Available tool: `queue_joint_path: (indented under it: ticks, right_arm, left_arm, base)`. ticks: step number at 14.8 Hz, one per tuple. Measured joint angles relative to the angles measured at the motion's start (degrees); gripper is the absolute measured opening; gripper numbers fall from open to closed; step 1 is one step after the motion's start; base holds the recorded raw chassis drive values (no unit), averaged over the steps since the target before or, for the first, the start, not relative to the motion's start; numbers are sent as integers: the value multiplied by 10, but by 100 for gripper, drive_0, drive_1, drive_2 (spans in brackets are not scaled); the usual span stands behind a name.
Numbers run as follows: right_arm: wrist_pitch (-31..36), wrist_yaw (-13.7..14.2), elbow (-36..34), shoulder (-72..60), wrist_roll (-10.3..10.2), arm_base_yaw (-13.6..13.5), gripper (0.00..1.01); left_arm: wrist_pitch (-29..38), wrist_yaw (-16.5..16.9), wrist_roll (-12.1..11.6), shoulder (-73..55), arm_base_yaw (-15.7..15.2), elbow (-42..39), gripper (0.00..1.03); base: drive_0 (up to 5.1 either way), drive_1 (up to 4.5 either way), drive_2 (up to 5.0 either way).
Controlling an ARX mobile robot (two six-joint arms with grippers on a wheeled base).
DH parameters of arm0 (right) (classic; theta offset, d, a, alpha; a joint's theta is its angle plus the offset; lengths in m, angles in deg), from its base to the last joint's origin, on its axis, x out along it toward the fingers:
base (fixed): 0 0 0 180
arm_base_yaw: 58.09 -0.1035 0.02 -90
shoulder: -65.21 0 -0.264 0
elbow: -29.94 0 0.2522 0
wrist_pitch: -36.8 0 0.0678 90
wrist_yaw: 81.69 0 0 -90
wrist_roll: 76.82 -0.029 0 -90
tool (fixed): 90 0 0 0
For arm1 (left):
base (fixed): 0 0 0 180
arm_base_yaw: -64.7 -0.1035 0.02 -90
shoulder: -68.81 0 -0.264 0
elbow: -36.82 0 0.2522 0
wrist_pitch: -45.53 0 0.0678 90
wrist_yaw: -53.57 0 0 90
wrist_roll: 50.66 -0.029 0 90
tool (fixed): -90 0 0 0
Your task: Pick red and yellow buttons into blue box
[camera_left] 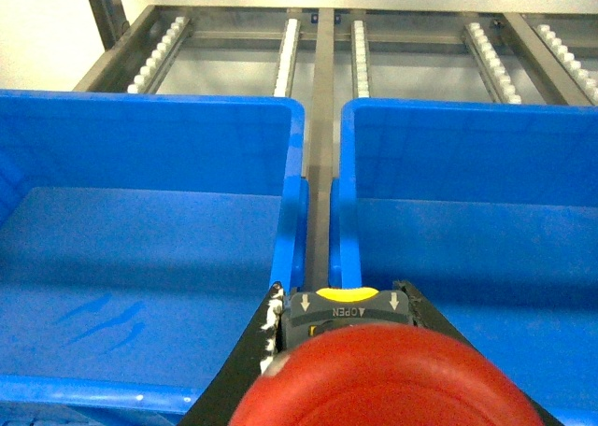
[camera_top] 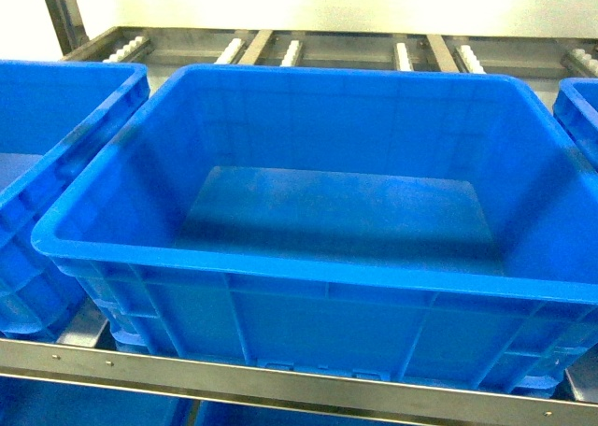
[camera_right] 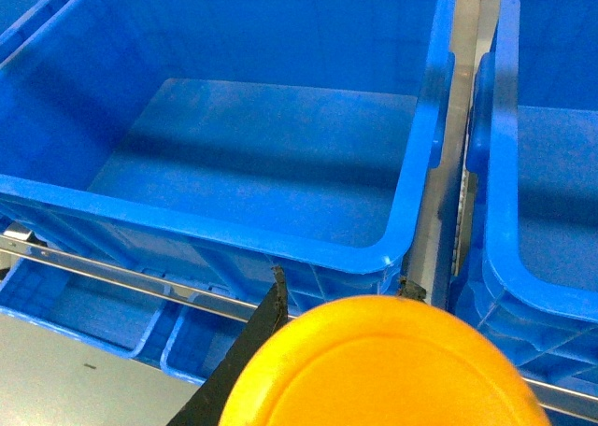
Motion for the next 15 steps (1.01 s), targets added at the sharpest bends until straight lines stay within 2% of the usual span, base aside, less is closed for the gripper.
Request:
queue_joint_path:
  ticks: [3, 5, 7, 9, 11, 14, 15]
  right_arm:
    - [16, 0, 0, -10, 0, -1, 27]
    - [117, 6, 31, -106, 5, -32, 27]
    - [229, 21, 81, -230, 24, -58, 27]
    - [324, 31, 131, -376, 62, -72, 27]
    - [355, 28, 171, -490, 105, -66, 27]
    - [416, 32, 251, -614, 185, -62, 27]
    - [391, 27, 275, -644, 198, -54, 27]
  left_arm:
    - [0, 0, 0, 0, 0, 0, 27]
    - [0, 0, 0, 0, 0, 0, 27]
    - [0, 0, 0, 0, 0, 0, 27]
    - [0, 0, 0, 0, 0, 0, 27]
    - [0, 0, 0, 0, 0, 0, 27]
    - [0, 0, 0, 0, 0, 0, 27]
    - [0, 0, 0, 0, 0, 0, 27]
  base:
    - [0, 0, 0]
    - [0, 0, 0]
    - [0, 0, 0]
    - [0, 0, 0]
    - [0, 0, 0]
    - [0, 0, 0]
    - [0, 0, 0]
